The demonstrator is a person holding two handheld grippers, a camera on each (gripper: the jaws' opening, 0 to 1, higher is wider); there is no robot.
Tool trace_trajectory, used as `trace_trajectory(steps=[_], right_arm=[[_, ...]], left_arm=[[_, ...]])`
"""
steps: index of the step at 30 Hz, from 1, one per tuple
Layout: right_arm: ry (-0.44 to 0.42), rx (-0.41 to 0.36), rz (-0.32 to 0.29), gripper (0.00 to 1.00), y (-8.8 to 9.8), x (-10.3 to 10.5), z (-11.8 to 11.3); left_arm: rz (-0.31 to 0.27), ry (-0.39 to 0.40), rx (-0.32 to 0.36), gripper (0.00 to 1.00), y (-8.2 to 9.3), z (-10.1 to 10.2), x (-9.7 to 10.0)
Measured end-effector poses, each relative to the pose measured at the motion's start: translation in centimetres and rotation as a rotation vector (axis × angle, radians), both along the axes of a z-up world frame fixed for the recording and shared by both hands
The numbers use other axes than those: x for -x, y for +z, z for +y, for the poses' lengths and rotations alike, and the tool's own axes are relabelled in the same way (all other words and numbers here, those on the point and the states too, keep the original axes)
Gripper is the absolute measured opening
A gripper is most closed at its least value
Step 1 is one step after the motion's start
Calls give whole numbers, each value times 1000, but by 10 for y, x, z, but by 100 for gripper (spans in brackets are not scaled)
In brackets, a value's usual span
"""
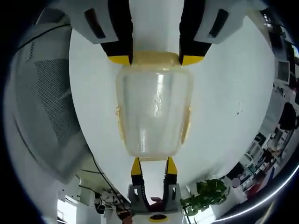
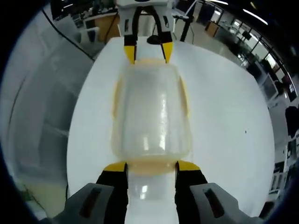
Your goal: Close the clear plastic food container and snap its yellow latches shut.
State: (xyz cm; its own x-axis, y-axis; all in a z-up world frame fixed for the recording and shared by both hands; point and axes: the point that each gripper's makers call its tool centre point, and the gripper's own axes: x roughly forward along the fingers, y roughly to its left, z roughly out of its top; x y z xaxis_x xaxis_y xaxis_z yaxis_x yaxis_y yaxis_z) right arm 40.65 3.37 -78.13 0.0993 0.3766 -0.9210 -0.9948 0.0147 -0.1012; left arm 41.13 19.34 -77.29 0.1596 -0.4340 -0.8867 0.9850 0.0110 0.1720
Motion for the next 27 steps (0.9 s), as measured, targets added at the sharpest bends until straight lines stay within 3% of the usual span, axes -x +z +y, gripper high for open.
trace_trajectory(steps=[27], right_arm=[[-26, -7, 8, 37, 3, -6, -51]], left_arm=[[5, -25, 4, 37, 0, -52, -11]])
